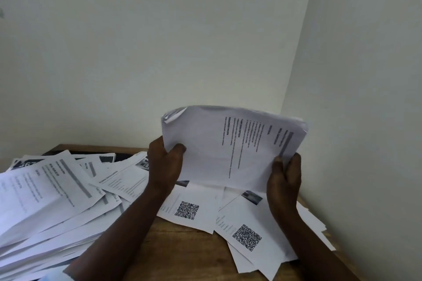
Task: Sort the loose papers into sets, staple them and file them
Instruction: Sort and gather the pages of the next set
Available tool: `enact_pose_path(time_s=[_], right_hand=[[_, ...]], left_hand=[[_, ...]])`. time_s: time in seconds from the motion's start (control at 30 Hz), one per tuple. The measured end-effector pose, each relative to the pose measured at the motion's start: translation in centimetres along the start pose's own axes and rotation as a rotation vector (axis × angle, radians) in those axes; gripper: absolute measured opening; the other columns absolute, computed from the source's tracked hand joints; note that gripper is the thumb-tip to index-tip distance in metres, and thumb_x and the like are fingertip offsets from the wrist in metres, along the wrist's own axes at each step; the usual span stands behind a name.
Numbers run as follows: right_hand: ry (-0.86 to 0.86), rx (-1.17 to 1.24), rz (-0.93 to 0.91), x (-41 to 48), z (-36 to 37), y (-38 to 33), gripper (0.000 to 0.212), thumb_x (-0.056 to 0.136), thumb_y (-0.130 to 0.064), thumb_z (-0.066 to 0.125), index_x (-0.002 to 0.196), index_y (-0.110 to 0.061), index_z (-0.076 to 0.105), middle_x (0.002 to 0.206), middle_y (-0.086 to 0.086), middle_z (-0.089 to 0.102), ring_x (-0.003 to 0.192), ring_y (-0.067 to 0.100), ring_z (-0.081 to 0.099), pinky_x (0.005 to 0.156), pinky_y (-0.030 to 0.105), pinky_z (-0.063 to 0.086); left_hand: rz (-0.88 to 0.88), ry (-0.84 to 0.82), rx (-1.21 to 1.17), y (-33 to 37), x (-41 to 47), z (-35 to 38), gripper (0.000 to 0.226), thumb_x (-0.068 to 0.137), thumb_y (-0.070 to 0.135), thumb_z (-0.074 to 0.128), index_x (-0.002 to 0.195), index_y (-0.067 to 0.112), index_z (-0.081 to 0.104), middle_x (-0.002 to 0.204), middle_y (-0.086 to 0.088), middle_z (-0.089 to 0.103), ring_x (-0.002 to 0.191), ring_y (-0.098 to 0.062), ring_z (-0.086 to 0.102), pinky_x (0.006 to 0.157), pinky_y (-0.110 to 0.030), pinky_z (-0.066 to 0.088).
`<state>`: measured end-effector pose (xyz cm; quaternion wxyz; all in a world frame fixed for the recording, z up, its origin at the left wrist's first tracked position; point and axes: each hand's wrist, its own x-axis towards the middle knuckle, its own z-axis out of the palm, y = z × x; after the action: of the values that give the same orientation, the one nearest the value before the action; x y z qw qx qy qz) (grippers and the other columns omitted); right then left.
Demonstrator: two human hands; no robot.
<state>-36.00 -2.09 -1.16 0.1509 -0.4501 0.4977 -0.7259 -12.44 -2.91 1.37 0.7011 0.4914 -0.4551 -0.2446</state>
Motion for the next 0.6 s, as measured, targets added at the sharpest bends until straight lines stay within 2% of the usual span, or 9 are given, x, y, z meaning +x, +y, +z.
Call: enact_pose_path(time_s=[0.07,0.13,0.17,0.23,0.3,0.37,0.47,0.6], right_hand=[[-0.006,-0.031,-0.009,-0.3,0.0,0.8,0.005,0.107,-0.004,0.045,0.108,-0.009,0.047,0.094,-0.004,0.056,0.079,-0.013,0.053,0.069,0.009,0.042],[-0.032,-0.07,0.062,-0.9,0.0,1.9,0.005,0.107,-0.006,0.043,0.106,-0.009,0.045,0.095,-0.001,0.057,0.082,-0.005,0.054,0.078,0.028,0.043],[-0.038,-0.088,0.093,-1.1,0.0,2.4,0.005,0.108,-0.007,0.041,0.106,-0.01,0.045,0.098,0.002,0.058,0.086,0.007,0.056,0.081,0.033,0.042],[-0.01,-0.156,0.1,-1.1,0.2,2.6,0.008,0.108,-0.009,0.039,0.106,-0.015,0.044,0.105,0.012,0.06,0.095,0.027,0.057,0.081,0.035,0.039],[-0.004,-0.226,0.1,-1.0,0.2,2.2,0.008,0.108,-0.013,0.038,0.107,-0.019,0.041,0.112,0.019,0.063,0.101,0.035,0.059,0.081,0.034,0.038],[-0.058,-0.31,0.165,-0.7,0.2,1.9,0.004,0.107,-0.018,0.04,0.108,-0.018,0.044,0.117,0.017,0.064,0.105,0.037,0.06,0.084,0.038,0.041],[-0.177,-0.383,0.309,1.5,-0.1,1.2,0.016,0.102,-0.028,0.05,0.113,-0.016,0.055,0.108,0.008,0.064,0.103,0.033,0.06,0.089,0.039,0.046],[-0.314,-0.257,0.378,5.5,1.0,0.4,0.031,0.092,-0.039,0.058,0.105,-0.011,0.064,0.098,0.006,0.068,0.096,0.029,0.064,0.084,0.036,0.048]], left_hand=[[0.014,-0.005,-0.002,-0.2,-0.4,0.0,0.024,0.068,0.018,0.057,0.065,-0.005,0.049,0.056,0.003,0.048,0.05,-0.008,0.039,0.053,-0.029,0.034],[0.034,-0.026,0.035,-0.5,-1.1,0.0,0.028,0.073,0.015,0.057,0.068,-0.011,0.049,0.06,-0.003,0.048,0.047,-0.004,0.039,0.048,-0.023,0.033],[0.041,-0.023,0.064,-0.4,-1.4,0.0,0.023,0.078,0.01,0.059,0.068,-0.009,0.049,0.06,0.001,0.049,0.047,-0.003,0.041,0.046,-0.018,0.031],[0.079,0.009,0.12,0.1,-1.5,0.1,0.026,0.084,0.001,0.056,0.061,0.009,0.047,0.053,0.012,0.047,0.048,-0.004,0.042,0.044,-0.017,0.029],[0.136,0.018,0.189,0.9,-1.5,0.2,0.02,0.078,0.012,0.049,0.061,0.019,0.041,0.053,0.012,0.047,0.051,-0.008,0.041,0.047,-0.025,0.031],[0.115,-0.011,0.276,1.8,-1.5,-0.1,0.006,0.069,0.022,0.042,0.064,0.018,0.041,0.058,0.006,0.048,0.055,-0.014,0.042,0.052,-0.032,0.031],[0.033,-0.067,0.393,2.4,-1.1,-0.9,0.015,0.062,0.026,0.038,0.069,0.015,0.046,0.067,0.001,0.056,0.064,-0.023,0.049,0.057,-0.034,0.032],[-0.05,-0.125,0.518,1.9,-1.2,-2.1,0.024,0.058,0.027,0.037,0.072,0.017,0.054,0.073,-0.001,0.062,0.073,-0.029,0.056,0.065,-0.035,0.038]])
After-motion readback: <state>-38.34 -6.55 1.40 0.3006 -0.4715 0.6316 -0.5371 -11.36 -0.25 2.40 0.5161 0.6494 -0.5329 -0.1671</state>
